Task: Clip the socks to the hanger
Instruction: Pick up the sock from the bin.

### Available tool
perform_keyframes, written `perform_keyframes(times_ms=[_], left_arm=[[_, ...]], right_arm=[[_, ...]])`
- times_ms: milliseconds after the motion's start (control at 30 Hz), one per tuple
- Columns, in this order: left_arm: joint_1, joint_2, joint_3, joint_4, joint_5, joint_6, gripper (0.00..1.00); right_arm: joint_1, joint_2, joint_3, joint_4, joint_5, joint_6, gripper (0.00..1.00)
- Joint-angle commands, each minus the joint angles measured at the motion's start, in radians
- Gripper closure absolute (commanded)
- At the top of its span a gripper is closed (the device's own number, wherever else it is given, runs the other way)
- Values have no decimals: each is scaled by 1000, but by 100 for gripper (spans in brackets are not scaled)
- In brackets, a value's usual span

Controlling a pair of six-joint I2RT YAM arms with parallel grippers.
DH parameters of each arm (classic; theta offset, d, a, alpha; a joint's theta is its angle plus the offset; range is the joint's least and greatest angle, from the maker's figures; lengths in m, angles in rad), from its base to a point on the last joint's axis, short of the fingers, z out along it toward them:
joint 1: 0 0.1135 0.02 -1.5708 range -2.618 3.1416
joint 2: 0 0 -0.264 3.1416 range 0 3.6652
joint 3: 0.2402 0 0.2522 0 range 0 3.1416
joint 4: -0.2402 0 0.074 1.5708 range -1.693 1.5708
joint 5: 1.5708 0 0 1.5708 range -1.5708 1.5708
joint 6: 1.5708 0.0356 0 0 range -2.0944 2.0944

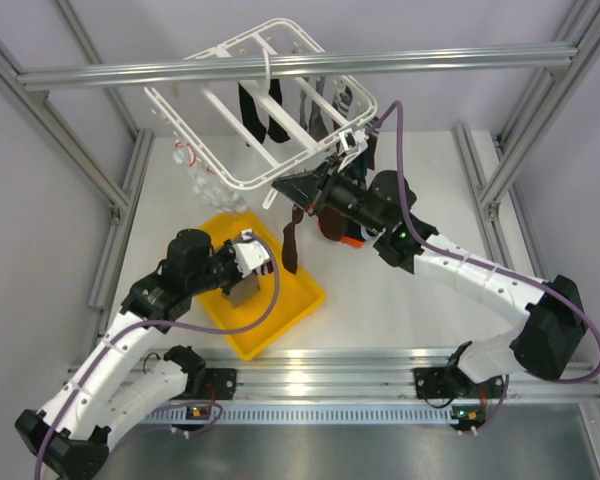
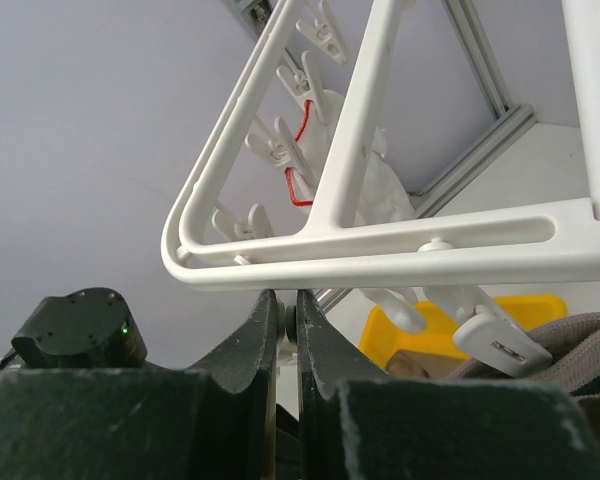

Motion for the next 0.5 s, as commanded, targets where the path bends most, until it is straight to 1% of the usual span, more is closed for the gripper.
perform_keyframes(times_ms=[0, 33, 167, 333, 467], left_arm=[[0, -17, 83, 99, -98, -145, 100], [0, -13, 95, 103, -126, -178, 100], [0, -5, 156, 134, -131, -228, 100], [-1, 29, 219, 145, -135, -254, 100], [-1, 36, 233, 162, -131, -260, 100]], right_arm=[[-39, -8, 44, 36, 80, -13, 100], [-39, -10, 42, 36, 80, -13, 100], [-39, -8, 40, 33, 80, -10, 100], [-37, -4, 40, 33, 74, -10, 100], [-36, -2, 36, 32, 74, -8, 100]])
